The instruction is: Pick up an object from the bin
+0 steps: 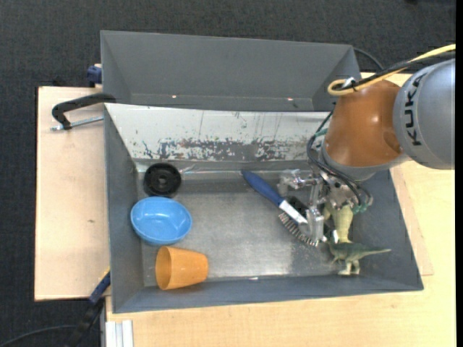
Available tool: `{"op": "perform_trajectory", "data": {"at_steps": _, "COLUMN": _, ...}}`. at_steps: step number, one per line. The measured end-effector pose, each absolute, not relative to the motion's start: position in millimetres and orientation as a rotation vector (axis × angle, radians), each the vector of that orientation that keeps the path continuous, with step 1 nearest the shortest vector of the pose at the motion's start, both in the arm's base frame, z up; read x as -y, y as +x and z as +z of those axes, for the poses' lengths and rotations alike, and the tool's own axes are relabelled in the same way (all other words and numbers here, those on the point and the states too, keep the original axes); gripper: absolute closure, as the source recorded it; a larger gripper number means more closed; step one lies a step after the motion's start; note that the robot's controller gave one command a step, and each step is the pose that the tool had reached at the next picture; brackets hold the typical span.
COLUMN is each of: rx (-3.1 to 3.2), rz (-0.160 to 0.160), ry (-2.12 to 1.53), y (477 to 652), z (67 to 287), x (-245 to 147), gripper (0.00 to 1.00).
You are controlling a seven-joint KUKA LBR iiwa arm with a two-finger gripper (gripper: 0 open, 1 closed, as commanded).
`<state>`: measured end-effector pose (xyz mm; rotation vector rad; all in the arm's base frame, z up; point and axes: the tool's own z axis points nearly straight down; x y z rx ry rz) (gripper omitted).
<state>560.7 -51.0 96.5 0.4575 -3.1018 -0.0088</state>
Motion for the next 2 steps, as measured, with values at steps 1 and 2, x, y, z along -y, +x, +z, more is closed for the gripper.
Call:
{"op": "perform_trajectory", "data": {"at_steps": 1, "rx": 3.121, "rz": -0.003, "ry": 0.451, "y": 565.1, "z": 102, "x": 55, "gripper": 1.00}}
{"op": "perform_trajectory", "data": {"at_steps": 2, "rx": 2.971, "rz": 0.006, "ry": 1.068, "y": 588.7, "z": 295, "x": 9, "gripper": 1.00}}
